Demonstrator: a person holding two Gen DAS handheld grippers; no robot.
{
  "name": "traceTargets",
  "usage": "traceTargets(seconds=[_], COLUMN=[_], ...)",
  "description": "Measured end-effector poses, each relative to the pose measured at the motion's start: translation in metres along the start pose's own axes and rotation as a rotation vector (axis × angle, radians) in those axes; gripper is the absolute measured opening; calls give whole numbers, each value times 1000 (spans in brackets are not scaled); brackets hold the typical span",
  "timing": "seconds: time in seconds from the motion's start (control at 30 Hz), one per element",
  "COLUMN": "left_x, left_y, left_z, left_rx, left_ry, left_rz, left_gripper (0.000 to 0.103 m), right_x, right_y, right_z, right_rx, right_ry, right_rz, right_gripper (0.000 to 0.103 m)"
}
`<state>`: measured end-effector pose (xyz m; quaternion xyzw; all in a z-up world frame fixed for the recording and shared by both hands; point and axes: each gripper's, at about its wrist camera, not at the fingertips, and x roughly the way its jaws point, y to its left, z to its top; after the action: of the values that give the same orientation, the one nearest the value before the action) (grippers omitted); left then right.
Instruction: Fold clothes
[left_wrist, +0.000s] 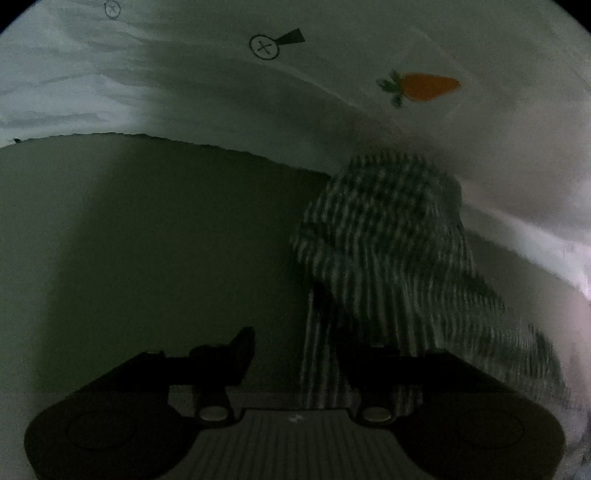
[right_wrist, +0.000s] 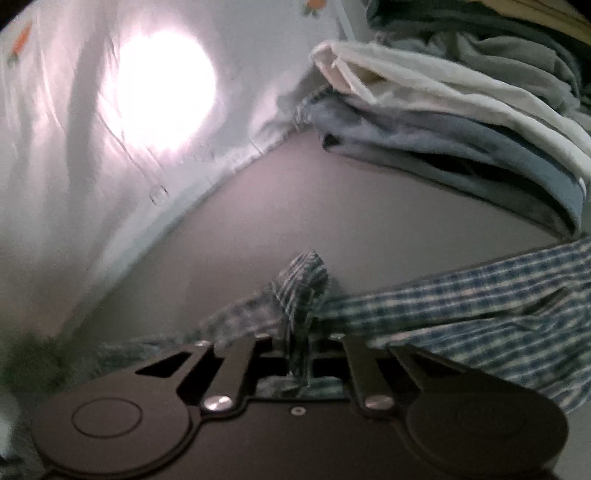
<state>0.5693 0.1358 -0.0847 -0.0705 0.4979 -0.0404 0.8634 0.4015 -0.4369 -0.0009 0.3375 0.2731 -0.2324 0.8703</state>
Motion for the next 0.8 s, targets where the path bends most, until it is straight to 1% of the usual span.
traceTargets(seconds=[0.03, 0.1, 0.17, 0.3, 0.37, 0.47, 0.57, 0.63, 0.73, 0.8], left_x=[-5, -12, -18, -35, -45, -57, -66, -71, -76, -79], left_y=[0, 0, 2, 8, 7, 3, -2, -7, -16, -19], left_z=[-7, -22, -38, -74, -93, -125, -153, -168, -185, -191], left_rx=[14, 27, 22, -7, 10, 46, 87, 126, 188, 208], left_ry=[12, 54, 102, 170, 185, 210, 237, 246, 246, 239], left_rz=[13, 65, 103, 88, 87, 80, 68, 66, 70, 69], left_gripper=[54, 55, 56, 58, 61, 63, 63, 63, 64, 65], right_x=[-5, -16, -22, -33, -38, -44, -51, -55, -69, -74], right_y=[2, 7, 12, 18, 20, 24, 34, 41, 55, 64], right_z=[0, -1, -3, -15, -22, -33, -43, -49, -60, -66], right_rx=[-2, -15, -1, 87, 157, 244, 288, 315, 315, 302], right_ry=[-15, -43, -34, 0, 18, 44, 79, 110, 156, 201], right_rz=[34, 100, 167, 358, 463, 596, 704, 792, 901, 975], right_gripper=[8, 8, 8, 8, 8, 8, 8, 8, 8, 8])
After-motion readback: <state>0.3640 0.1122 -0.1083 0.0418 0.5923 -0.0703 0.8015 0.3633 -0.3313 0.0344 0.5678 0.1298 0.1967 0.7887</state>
